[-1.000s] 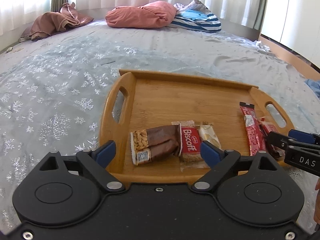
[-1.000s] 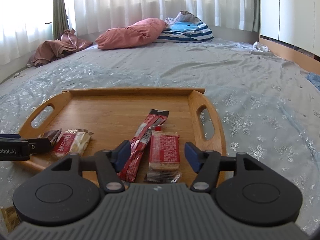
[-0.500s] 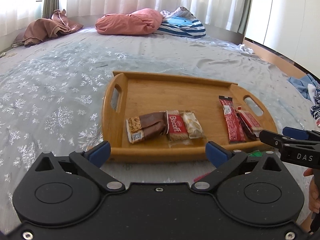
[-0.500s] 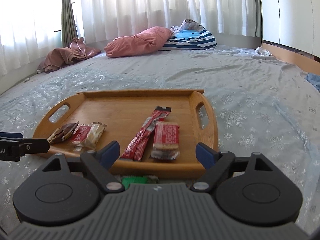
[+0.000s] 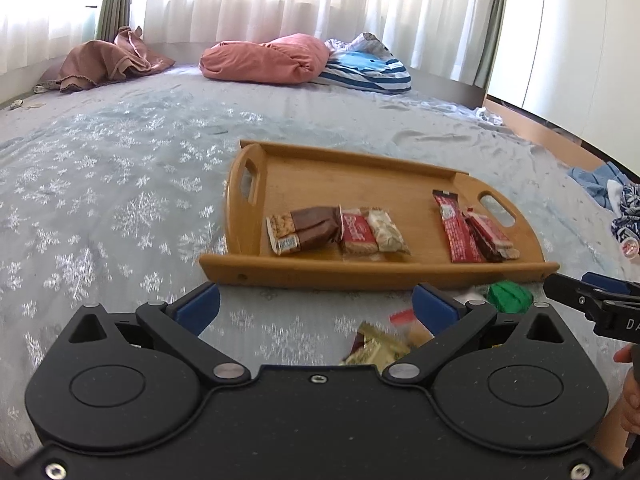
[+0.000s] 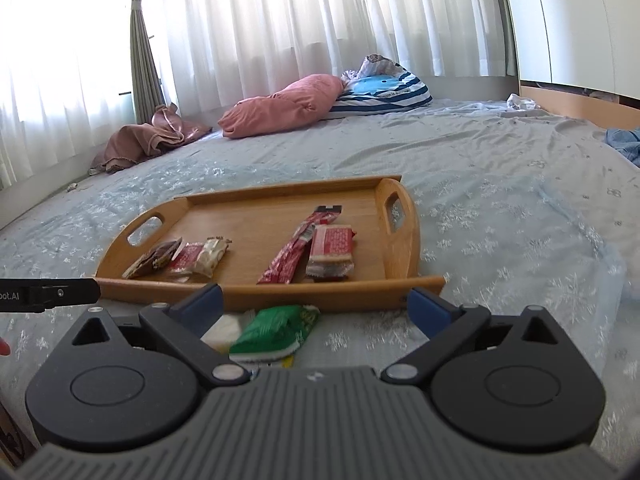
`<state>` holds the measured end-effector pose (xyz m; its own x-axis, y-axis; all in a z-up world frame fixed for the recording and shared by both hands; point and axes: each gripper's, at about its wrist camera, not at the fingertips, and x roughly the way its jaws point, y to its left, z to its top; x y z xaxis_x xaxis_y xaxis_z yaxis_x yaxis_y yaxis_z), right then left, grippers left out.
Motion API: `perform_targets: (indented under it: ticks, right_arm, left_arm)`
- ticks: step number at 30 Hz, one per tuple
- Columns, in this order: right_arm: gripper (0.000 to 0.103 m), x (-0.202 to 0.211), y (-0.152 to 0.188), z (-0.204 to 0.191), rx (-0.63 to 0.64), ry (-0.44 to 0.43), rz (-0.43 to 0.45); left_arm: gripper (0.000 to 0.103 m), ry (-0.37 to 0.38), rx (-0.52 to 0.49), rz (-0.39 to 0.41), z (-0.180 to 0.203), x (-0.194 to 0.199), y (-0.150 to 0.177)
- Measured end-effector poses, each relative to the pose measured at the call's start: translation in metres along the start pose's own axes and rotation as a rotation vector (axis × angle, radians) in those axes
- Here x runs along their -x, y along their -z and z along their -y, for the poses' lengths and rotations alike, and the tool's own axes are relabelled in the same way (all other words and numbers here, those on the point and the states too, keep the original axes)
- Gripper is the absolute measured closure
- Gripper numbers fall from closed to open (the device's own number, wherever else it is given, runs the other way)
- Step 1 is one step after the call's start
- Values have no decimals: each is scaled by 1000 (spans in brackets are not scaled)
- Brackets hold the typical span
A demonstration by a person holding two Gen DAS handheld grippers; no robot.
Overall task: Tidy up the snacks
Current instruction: 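Move the left tool to a gold packet while the right tool approaches the yellow Ameria packet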
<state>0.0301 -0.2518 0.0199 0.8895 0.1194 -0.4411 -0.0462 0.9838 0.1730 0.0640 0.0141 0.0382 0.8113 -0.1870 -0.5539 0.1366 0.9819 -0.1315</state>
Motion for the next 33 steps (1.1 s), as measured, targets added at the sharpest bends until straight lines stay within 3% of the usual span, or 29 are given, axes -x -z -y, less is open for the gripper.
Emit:
perform_targets:
  ticks: [22, 33]
  right_arm:
    - [0, 27, 33, -8, 17, -27, -59]
    - [0, 27, 42, -15, 77, -59, -102]
  left_arm:
    - [0, 47, -94, -46, 5, 6, 43]
    - [12, 76, -120, -66, 9, 5, 44]
